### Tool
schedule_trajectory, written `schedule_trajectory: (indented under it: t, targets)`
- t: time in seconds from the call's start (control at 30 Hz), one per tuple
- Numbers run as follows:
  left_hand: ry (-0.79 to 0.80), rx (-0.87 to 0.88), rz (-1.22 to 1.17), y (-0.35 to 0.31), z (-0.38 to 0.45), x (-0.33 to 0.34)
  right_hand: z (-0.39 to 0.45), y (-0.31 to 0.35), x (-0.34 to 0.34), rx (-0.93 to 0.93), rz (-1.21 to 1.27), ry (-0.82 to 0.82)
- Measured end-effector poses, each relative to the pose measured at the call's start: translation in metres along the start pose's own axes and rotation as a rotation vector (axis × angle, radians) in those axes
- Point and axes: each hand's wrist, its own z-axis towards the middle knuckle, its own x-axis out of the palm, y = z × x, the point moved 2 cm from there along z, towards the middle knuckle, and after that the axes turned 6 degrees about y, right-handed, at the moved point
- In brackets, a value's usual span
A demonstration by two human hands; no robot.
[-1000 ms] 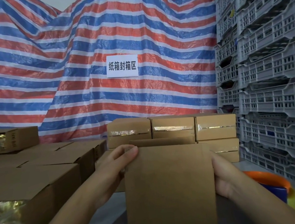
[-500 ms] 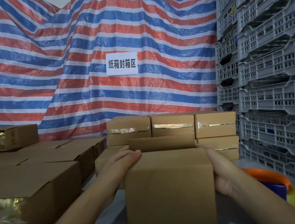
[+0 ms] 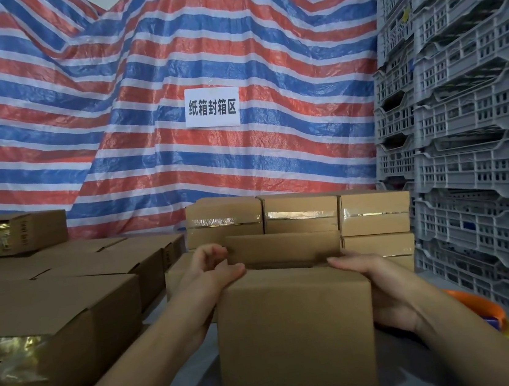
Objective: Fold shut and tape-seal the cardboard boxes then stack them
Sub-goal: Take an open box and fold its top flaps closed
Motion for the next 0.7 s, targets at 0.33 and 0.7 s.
schedule_trajectory:
  t: [0.33, 0.7]
  targets:
    - [0.026, 0.062, 0.092, 0.001, -0.004, -0.001, -0.002, 0.002, 0.000, -0.189, -0.062, -0.145]
    - [-0.067, 0.141, 0.463, -0.013, -0.005, 0.001, -0.004, 0.000, 0.000, -0.088, -0.147, -0.161]
